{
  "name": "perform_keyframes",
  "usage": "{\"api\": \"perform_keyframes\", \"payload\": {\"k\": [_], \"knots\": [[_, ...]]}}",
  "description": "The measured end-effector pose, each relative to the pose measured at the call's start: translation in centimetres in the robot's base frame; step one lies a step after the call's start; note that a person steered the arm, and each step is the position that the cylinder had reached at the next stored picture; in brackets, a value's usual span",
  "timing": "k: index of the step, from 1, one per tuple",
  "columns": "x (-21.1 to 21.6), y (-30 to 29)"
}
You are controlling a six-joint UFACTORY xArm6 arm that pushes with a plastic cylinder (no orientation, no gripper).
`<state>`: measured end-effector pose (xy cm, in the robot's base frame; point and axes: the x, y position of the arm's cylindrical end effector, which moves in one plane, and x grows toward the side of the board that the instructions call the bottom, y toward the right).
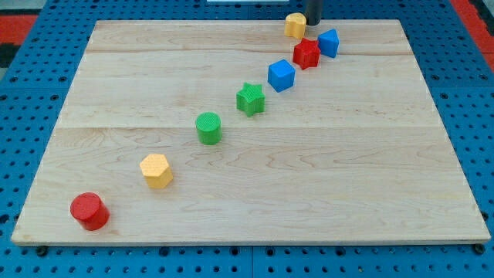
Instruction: Slide the yellow heart to the top center
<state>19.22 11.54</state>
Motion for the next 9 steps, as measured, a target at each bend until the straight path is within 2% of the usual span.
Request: {"api": "perform_keyframes", "payload": {"k": [1, 2, 3, 4, 5, 9], "knots": [[0.0, -0.1], [0.0, -6.3], [0.1, -9.2], [0.9, -9.7], [4.2, -9.9], [4.1, -10.0]]}}
